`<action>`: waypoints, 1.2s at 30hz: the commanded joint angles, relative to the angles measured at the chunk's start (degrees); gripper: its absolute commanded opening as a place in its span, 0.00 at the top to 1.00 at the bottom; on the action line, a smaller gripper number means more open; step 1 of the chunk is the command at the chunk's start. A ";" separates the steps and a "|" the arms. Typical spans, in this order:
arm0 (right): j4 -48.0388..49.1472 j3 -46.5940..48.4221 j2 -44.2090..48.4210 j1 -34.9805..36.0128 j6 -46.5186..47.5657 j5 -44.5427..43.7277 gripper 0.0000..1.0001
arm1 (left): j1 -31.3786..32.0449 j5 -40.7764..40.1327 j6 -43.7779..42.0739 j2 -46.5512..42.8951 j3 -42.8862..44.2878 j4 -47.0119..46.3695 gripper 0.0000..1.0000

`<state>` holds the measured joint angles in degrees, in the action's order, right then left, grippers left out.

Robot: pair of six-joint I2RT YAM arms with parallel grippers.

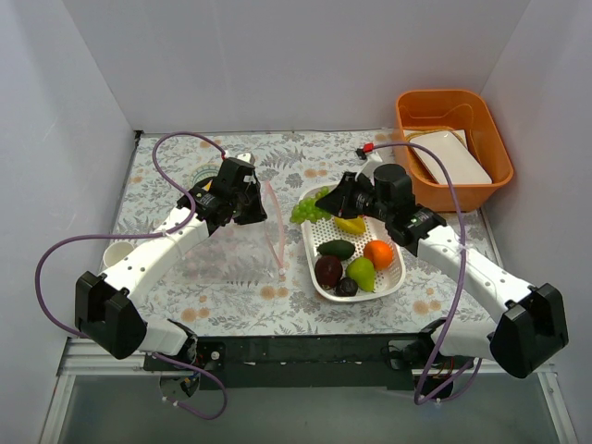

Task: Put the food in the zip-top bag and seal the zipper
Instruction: Place the fake fruit in the zipper food storage bag.

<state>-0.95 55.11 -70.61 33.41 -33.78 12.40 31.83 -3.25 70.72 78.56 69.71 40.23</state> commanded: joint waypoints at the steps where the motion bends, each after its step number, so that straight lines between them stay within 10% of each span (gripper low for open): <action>1: 5.43 3.68 -1.28 2.70 -1.03 2.54 0.96 | -0.11 1.31 -0.41 0.27 0.34 -0.50 1.00; 25: 1.04 17.13 -21.76 10.27 3.63 5.70 0.88 | -0.11 7.55 -0.58 -4.29 2.53 -1.47 1.00; 28: -1.33 20.29 -24.22 10.36 5.03 7.01 0.77 | -0.11 7.47 -0.14 -4.74 3.50 -1.47 1.00; 36: -7.75 25.23 -26.16 10.36 9.43 4.92 0.10 | -0.11 4.92 0.82 -4.83 3.59 -1.12 1.00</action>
<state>-7.99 78.13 -98.65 43.13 -26.94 16.36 31.62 2.07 70.89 75.64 71.22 39.46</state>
